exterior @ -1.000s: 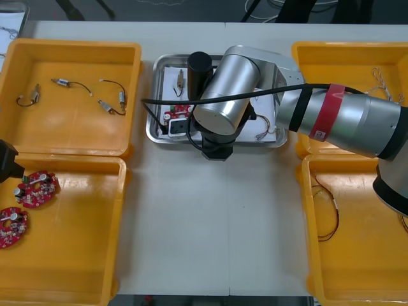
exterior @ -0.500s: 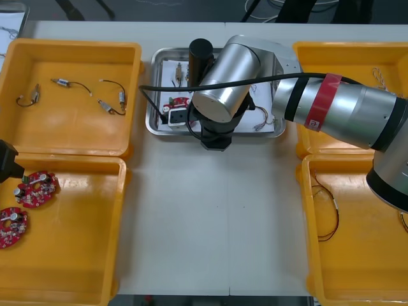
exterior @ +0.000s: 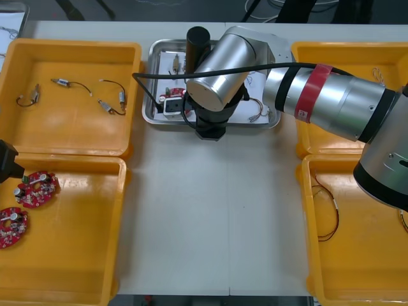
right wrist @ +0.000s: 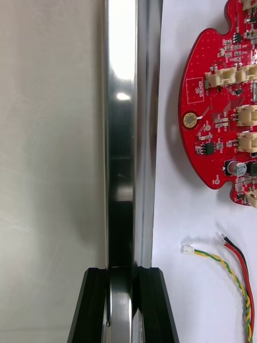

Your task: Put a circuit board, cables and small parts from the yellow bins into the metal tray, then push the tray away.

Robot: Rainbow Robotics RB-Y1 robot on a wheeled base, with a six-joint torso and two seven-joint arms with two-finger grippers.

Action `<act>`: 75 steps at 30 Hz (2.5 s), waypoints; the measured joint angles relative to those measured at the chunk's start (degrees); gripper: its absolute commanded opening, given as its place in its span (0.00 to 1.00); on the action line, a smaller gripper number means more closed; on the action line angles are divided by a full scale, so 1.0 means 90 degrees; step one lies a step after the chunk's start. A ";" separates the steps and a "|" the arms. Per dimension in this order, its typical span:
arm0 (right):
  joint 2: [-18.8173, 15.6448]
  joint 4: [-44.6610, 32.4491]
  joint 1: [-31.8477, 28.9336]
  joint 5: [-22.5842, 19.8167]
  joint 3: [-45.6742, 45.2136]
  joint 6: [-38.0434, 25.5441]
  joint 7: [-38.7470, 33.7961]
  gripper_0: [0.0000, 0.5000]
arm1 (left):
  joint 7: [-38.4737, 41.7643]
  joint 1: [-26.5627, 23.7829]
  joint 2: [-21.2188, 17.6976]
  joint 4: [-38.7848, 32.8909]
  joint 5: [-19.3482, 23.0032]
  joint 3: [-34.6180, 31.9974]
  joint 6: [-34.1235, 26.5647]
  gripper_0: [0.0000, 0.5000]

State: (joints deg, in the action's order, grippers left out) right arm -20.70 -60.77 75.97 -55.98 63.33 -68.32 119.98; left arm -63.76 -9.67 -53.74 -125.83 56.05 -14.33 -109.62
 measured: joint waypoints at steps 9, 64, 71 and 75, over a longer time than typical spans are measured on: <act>0.0034 0.0171 0.0059 -0.0057 -0.0001 0.0021 0.0351 0.00 | 0.0000 0.0001 0.0000 0.0000 0.0000 0.0000 0.0000 1.00; 0.0063 0.0697 0.0291 -0.1072 -0.0493 -0.0646 0.1182 1.00 | 0.0000 0.0002 0.0000 0.0000 0.0000 0.0000 0.0000 1.00; -0.0184 -0.0735 0.0189 -0.0778 -0.0921 -0.1437 0.0535 1.00 | 0.0000 0.0002 0.0000 0.0000 0.0000 0.0000 0.0000 1.00; -0.0442 -0.1711 0.0157 -0.0427 -0.1020 -0.1850 0.0143 1.00 | 0.0000 0.0003 -0.0001 -0.0001 -0.0001 0.0000 0.0000 1.00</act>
State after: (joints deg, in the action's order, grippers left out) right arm -24.67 -76.17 77.39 -59.82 54.15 -84.97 121.27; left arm -63.76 -9.65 -53.75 -125.84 56.05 -14.33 -109.62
